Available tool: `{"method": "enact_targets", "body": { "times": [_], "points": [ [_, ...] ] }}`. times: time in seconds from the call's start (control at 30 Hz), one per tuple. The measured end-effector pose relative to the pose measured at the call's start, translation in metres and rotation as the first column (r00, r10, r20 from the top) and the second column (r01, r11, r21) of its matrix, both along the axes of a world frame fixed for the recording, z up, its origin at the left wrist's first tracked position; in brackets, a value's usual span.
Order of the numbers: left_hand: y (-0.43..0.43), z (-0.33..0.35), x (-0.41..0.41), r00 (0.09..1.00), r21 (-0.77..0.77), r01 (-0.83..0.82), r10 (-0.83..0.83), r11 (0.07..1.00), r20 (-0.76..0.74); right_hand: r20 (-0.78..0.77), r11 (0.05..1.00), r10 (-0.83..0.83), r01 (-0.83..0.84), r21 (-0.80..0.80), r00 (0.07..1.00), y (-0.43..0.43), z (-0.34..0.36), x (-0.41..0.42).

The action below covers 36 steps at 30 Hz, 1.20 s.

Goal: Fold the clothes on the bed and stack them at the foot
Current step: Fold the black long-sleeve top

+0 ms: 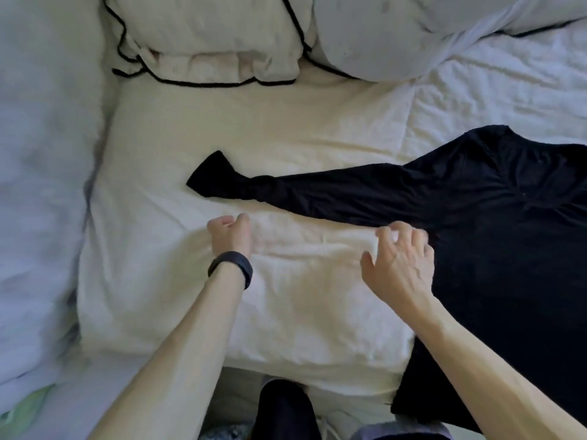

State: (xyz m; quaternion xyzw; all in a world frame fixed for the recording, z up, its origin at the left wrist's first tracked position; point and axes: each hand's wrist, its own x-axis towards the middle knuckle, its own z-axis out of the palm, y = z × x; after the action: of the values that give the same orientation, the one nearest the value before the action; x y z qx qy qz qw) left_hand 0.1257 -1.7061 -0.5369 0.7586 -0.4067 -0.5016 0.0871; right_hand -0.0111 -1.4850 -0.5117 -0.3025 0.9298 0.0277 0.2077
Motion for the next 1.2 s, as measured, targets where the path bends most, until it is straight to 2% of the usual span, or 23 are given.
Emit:
{"method": "enact_targets", "body": {
  "times": [0.07, 0.1, 0.13, 0.2, 0.27, 0.37, 0.43, 0.47, 0.57, 0.6, 0.63, 0.7, 0.77, 0.8, 0.9, 0.93, 0.97, 1.0, 1.07, 1.13, 1.17, 1.2],
  "points": [
    [-0.033, 0.0, 0.007, 0.957, -0.24, 0.247, -0.198, 0.939, 0.211, 0.024, 0.97, 0.07, -0.063, -0.235, 0.997, -0.04, 0.008, 0.019],
    [-0.052, -0.001, 0.008, 0.898, -0.327, 0.405, -0.303, 0.854, 0.32, 0.071, 0.95, 0.091, -0.065, -0.306, 0.993, -0.061, 0.007, 0.026],
    [-0.071, -0.002, 0.007, 0.822, -0.353, 0.548, -0.411, 0.758, 0.394, 0.118, 0.938, 0.101, -0.055, -0.343, 0.988, -0.082, 0.005, 0.031],
    [-0.108, -0.006, 0.006, 0.673, -0.247, 0.729, -0.603, 0.638, 0.429, 0.187, 0.938, 0.098, -0.028, -0.345, 0.978, -0.12, -0.006, 0.039],
    [-0.142, -0.008, 0.007, 0.577, -0.15, 0.807, -0.708, 0.571, 0.407, 0.224, 0.954, 0.079, -0.008, -0.299, 0.971, -0.149, -0.019, 0.039],
    [-0.166, 0.001, 0.006, 0.456, -0.133, 0.889, -0.813, 0.439, 0.361, 0.205, 0.977, 0.06, -0.015, -0.212, 0.977, -0.172, -0.034, 0.035],
    [-0.171, 0.011, 0.003, 0.362, -0.185, 0.931, -0.848, 0.314, 0.388, 0.195, 0.974, 0.061, -0.016, -0.227, 0.979, -0.176, -0.036, 0.034],
    [-0.174, 0.017, 0.002, 0.38, -0.266, 0.919, -0.832, 0.291, 0.404, 0.192, 0.963, 0.059, -0.005, -0.269, 0.98, -0.175, -0.034, 0.035],
    [-0.179, 0.037, 0.005, 0.646, -0.625, 0.695, -0.69, 0.355, 0.326, 0.079, 0.835, -0.036, 0.074, -0.545, 0.996, -0.166, -0.027, 0.05],
    [-0.18, 0.041, 0.012, 0.698, -0.699, 0.625, -0.649, 0.347, 0.303, 0.027, 0.785, -0.058, 0.062, -0.616, 0.998, -0.163, -0.025, 0.057],
    [-0.181, 0.04, 0.019, 0.707, -0.722, 0.613, -0.633, 0.322, 0.317, -0.019, 0.767, -0.043, 0.021, -0.641, 0.999, -0.16, -0.024, 0.065],
    [-0.183, 0.03, 0.037, 0.64, -0.608, 0.719, -0.661, 0.336, 0.392, 0.026, 0.845, 0.109, -0.079, -0.529, 0.994, -0.154, -0.028, 0.081],
    [-0.185, 0.018, 0.055, 0.561, -0.359, 0.825, -0.706, 0.436, 0.431, 0.21, 0.932, 0.252, -0.178, -0.315, 0.945, -0.147, -0.036, 0.091],
    [-0.186, 0.012, 0.061, 0.566, -0.287, 0.825, -0.705, 0.488, 0.428, 0.278, 0.943, 0.281, -0.211, -0.257, 0.919, -0.144, -0.039, 0.093],
    [-0.184, 0.007, 0.056, 0.703, -0.31, 0.711, -0.616, 0.631, 0.356, 0.303, 0.925, 0.293, -0.189, -0.329, 0.907, -0.135, -0.037, 0.091],
    [-0.182, 0.006, 0.048, 0.725, -0.319, 0.689, -0.613, 0.651, 0.314, 0.276, 0.917, 0.267, -0.155, -0.368, 0.923, -0.132, -0.035, 0.088],
    [-0.177, 0.005, 0.04, 0.689, -0.304, 0.724, -0.661, 0.619, 0.297, 0.244, 0.911, 0.226, -0.116, -0.395, 0.943, -0.128, -0.034, 0.083],
    [-0.172, 0.006, 0.032, 0.58, -0.268, 0.814, -0.746, 0.515, 0.329, 0.218, 0.909, 0.179, -0.076, -0.411, 0.959, -0.126, -0.033, 0.078],
    [-0.158, 0.007, 0.022, 0.223, -0.184, 0.971, -0.856, 0.153, 0.467, 0.184, 0.914, 0.098, -0.016, -0.404, 0.978, -0.123, -0.034, 0.066],
    [-0.149, 0.008, 0.018, -0.117, -0.106, 0.969, -0.794, -0.223, 0.596, 0.18, 0.932, 0.058, 0.012, -0.362, 0.982, -0.123, -0.039, 0.055],
    [-0.147, 0.006, 0.02, -0.244, -0.062, 0.928, -0.724, -0.369, 0.645, 0.184, 0.941, 0.054, 0.012, -0.339, 0.981, -0.123, -0.042, 0.051],
    [-0.147, 0.003, 0.023, -0.322, -0.025, 0.891, -0.671, -0.452, 0.668, 0.196, 0.948, 0.057, 0.009, -0.317, 0.979, -0.123, -0.046, 0.049]
  ]
}}
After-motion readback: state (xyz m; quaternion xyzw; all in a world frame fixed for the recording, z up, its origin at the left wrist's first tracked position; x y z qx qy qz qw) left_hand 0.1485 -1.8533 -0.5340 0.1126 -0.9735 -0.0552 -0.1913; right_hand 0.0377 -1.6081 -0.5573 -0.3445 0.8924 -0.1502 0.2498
